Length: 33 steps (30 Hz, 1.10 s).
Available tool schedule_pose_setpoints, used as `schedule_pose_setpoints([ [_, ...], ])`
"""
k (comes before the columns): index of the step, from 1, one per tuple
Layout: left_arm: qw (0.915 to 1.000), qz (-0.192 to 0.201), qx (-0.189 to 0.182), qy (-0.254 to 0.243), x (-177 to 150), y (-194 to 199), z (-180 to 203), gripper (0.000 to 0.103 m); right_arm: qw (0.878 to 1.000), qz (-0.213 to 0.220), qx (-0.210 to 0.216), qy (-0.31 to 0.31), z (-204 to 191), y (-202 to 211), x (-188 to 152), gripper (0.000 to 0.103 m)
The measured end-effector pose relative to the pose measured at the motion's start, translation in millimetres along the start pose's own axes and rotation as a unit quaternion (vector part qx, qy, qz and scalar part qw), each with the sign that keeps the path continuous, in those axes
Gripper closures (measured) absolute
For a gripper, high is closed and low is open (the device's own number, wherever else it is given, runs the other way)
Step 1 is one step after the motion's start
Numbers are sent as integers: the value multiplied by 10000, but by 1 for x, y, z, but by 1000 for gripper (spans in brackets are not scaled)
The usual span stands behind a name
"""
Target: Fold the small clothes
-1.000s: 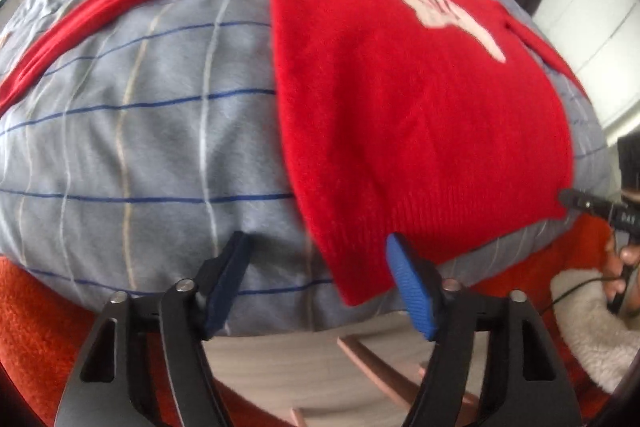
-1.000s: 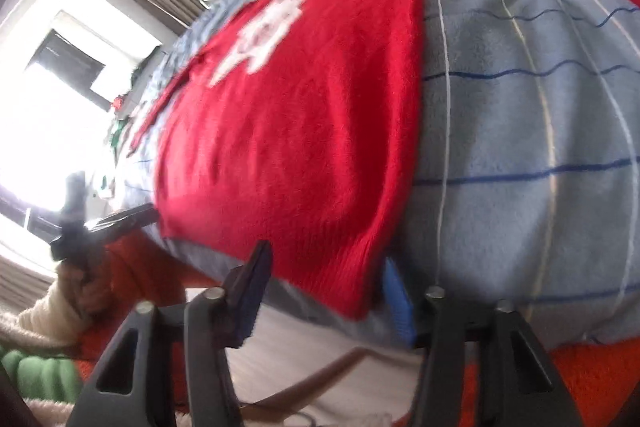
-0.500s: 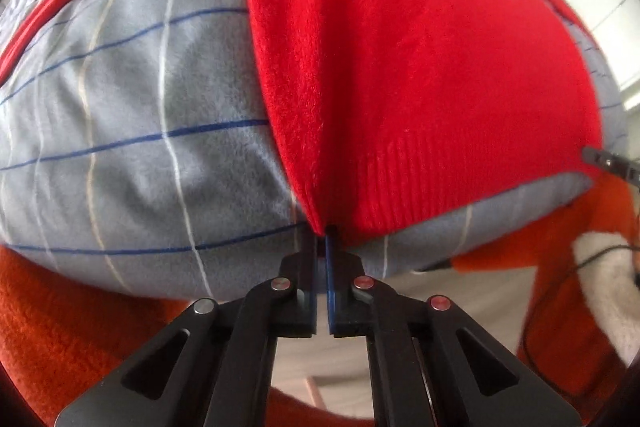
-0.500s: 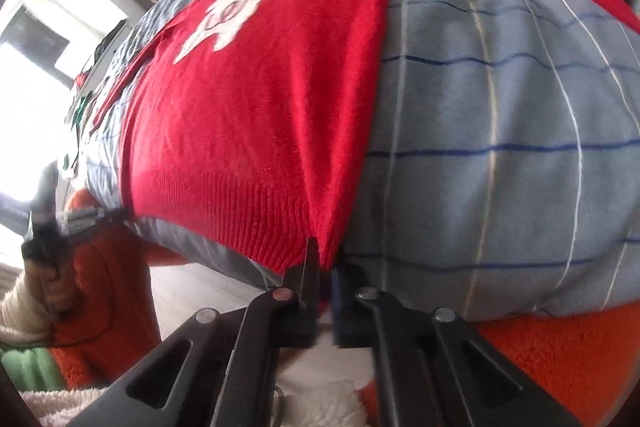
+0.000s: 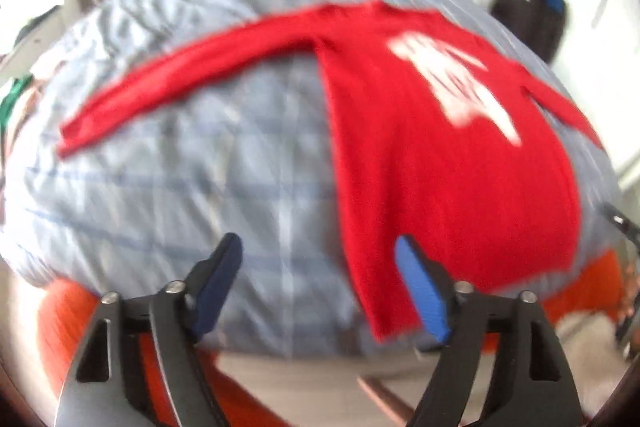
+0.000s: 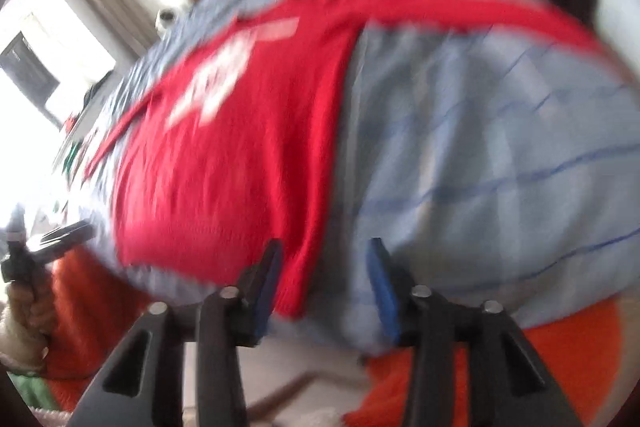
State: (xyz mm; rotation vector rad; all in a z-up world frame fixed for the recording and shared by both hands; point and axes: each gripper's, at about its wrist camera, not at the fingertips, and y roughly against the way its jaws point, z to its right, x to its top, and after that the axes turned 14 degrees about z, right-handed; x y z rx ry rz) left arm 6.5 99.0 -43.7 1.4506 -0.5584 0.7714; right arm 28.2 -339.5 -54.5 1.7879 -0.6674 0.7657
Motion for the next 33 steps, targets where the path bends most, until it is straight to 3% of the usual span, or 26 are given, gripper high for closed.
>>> schedule_pose_setpoints([
  [3, 9990, 232, 368, 60, 16, -26, -8, 21, 9943, 888, -565, 195, 11, -2, 14, 39],
  [6, 9972, 281, 681, 100, 20, -52, -22, 21, 9900, 1140, -830, 77, 24, -20, 17, 39],
  [9, 9952, 194, 931, 212, 12, -71, -27, 21, 9916, 938, -881, -136, 34, -36, 11, 39],
  [12, 9942, 220, 954, 451, 1, -73, -33, 18, 9924, 856, -871, -143, 34, -40, 6, 39],
  [16, 9940, 212, 1042, 243, 2, -73, -27, 13, 9923, 799, -943, -124, 35, -45, 3, 38],
  [33, 9925, 159, 1193, 231, -2, -80, -27, 5, 9917, 712, -1072, 79, 28, -55, 0, 30],
])
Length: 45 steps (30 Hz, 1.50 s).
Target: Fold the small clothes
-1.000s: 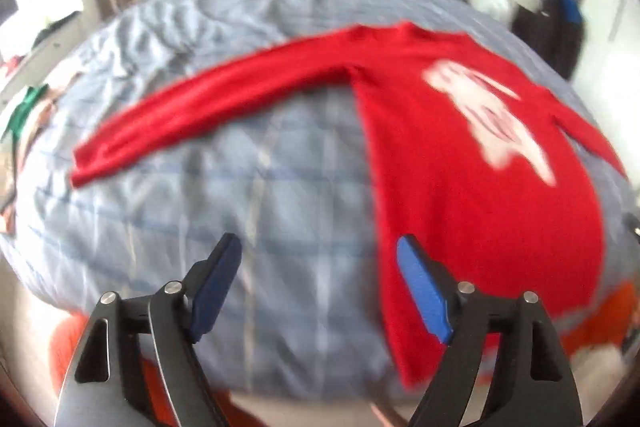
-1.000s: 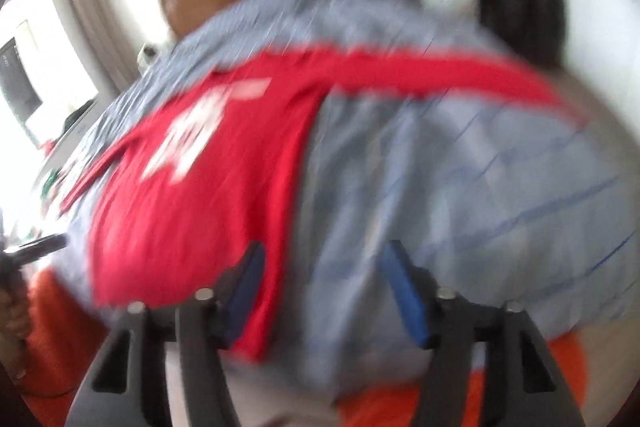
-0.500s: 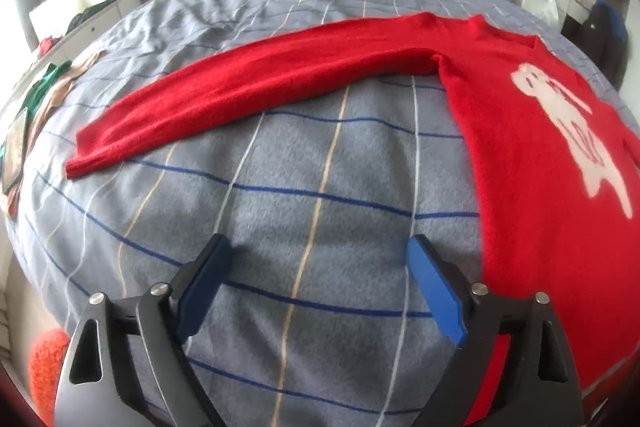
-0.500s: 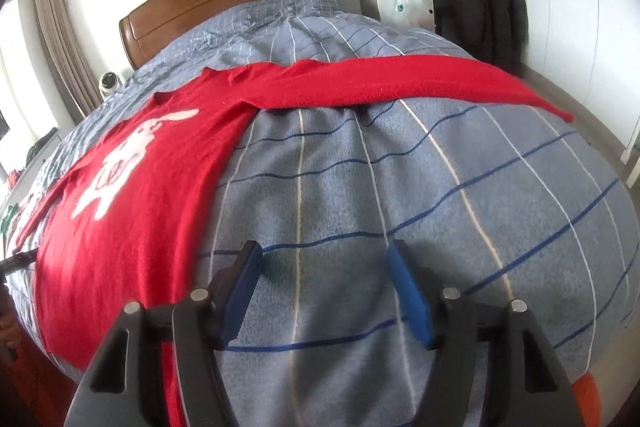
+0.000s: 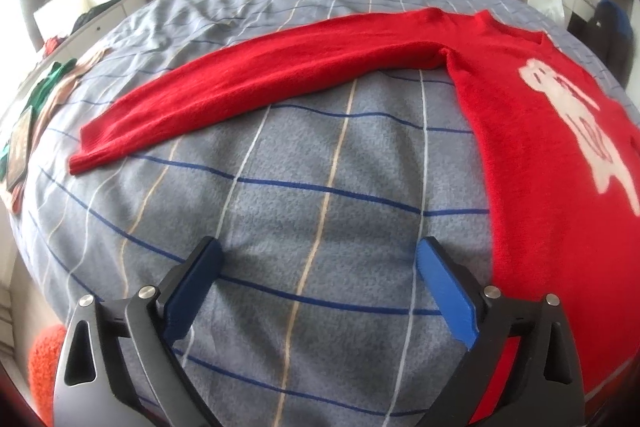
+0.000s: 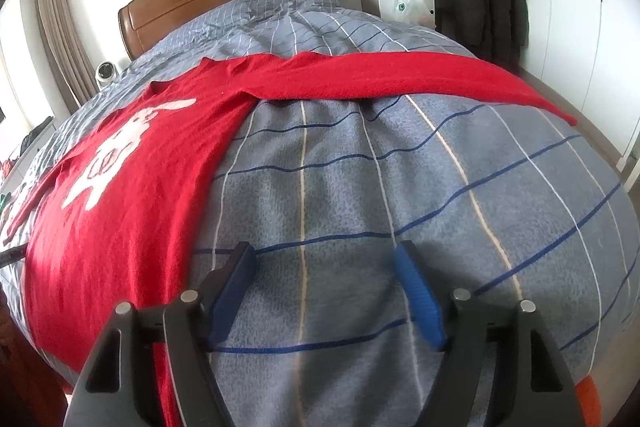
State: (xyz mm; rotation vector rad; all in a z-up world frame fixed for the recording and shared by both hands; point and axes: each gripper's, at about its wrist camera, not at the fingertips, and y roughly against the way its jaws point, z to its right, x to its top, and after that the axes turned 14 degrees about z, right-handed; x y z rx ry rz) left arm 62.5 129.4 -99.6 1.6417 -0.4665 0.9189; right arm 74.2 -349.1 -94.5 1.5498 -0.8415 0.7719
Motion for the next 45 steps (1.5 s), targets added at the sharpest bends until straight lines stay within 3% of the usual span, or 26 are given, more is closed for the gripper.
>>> schedule_pose_setpoints([
  [10, 10000, -34, 48, 5, 0, -3, -2, 1, 10000, 0, -16, 53, -1, 1, -1, 29],
  [45, 9999, 1, 89, -54, -1, -3, -2, 1, 9999, -9, -33, 117, -3, 0, -2, 26],
])
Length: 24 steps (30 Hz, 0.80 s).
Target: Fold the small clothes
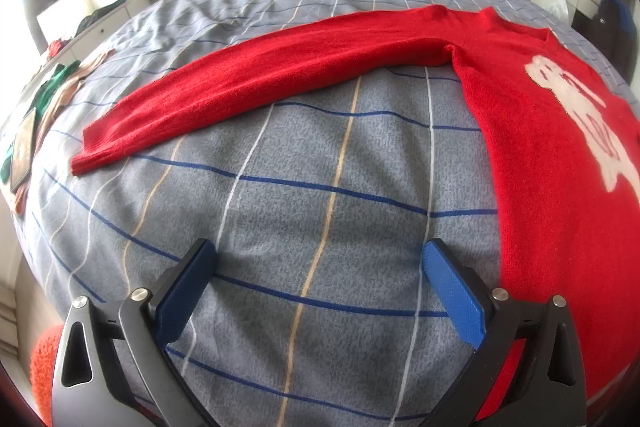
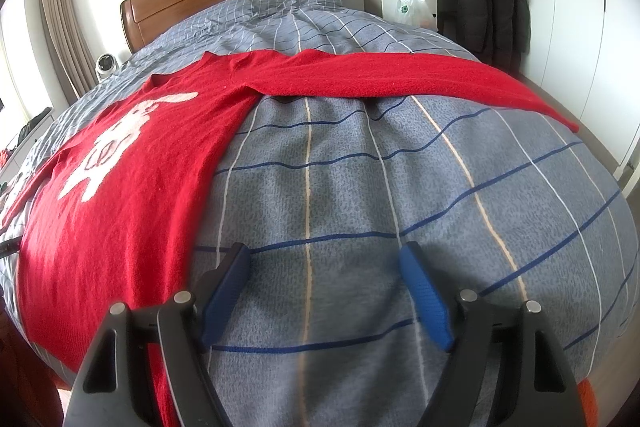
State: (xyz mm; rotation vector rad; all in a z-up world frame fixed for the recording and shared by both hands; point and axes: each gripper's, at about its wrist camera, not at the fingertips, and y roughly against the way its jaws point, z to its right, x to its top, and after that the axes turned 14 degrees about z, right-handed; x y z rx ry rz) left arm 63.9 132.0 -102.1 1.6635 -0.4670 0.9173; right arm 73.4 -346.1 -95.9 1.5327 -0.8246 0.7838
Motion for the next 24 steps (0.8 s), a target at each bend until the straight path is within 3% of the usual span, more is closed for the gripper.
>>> schedule_pose_setpoints([
  [10, 10000, 15, -5, 8, 0, 0, 0, 1, 9999, 15, 66, -88, 2, 2, 2, 26],
  [17, 9999, 65, -91, 59, 0, 0, -1, 0, 9877, -6, 535, -1472, 55, 6, 36, 27],
  [20, 9999, 95, -92, 62, -1, 0, -1, 0, 9738, 238, 436, -2220, 101, 8, 63, 27],
  [24, 9998, 144, -57, 86, -2, 1, -1, 0, 9267, 122, 616, -3705, 165, -9, 78, 29],
])
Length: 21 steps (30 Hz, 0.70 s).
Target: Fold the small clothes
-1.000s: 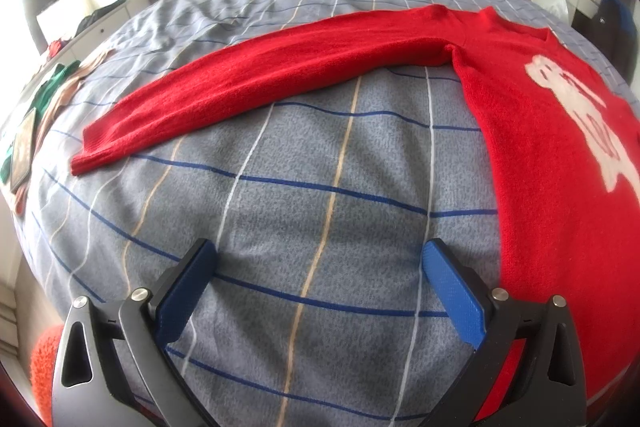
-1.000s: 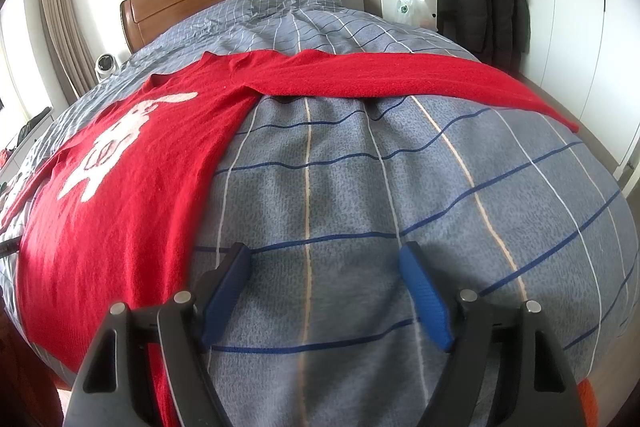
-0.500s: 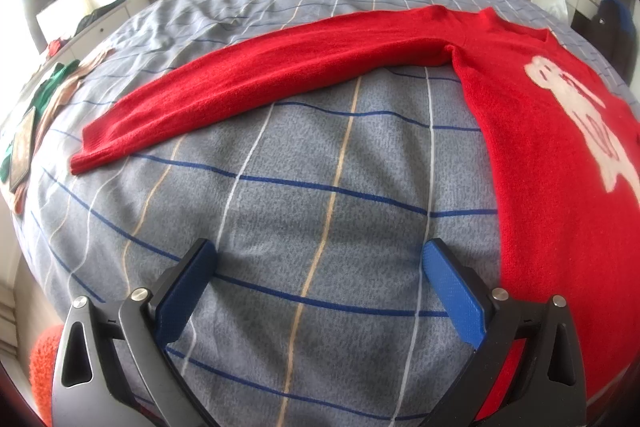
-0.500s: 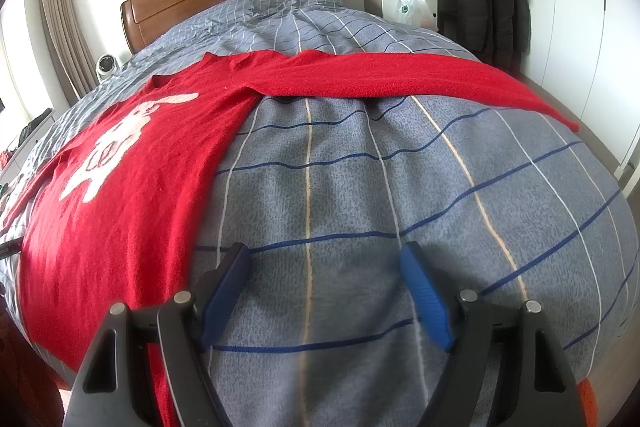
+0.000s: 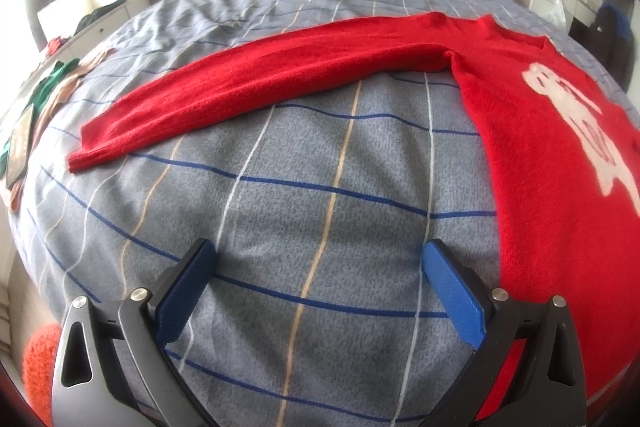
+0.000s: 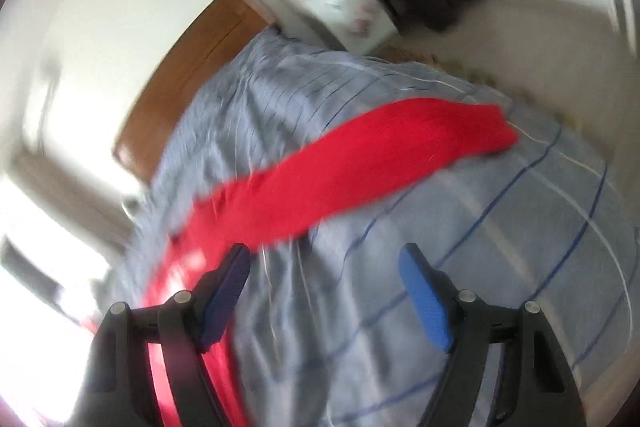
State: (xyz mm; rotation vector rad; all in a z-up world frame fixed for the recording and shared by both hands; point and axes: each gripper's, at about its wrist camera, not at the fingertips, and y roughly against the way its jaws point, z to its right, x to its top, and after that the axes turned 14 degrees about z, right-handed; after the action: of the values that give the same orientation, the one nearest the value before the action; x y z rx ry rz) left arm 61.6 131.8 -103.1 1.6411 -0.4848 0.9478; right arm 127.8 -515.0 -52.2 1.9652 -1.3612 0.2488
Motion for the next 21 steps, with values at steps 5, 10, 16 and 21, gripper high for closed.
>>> schedule_pose_setpoints([
  [5, 10000, 56, 2, -5, -1, 1, 0, 0, 9856, 90, -179, -1681, 53, -24, 22, 38],
  [10, 10000, 86, 15, -4, -2, 2, 1, 0, 9742, 466, -254, -2194, 71, -39, 28, 55],
  [16, 10000, 92, 20, 0, -2, 2, 2, 0, 9740, 963, -550, -1975, 64, -43, 34, 58],
  [21, 10000, 92, 26, -2, -2, 2, 3, 0, 9736, 1110, -922, -1769, 61, -51, 41, 76],
])
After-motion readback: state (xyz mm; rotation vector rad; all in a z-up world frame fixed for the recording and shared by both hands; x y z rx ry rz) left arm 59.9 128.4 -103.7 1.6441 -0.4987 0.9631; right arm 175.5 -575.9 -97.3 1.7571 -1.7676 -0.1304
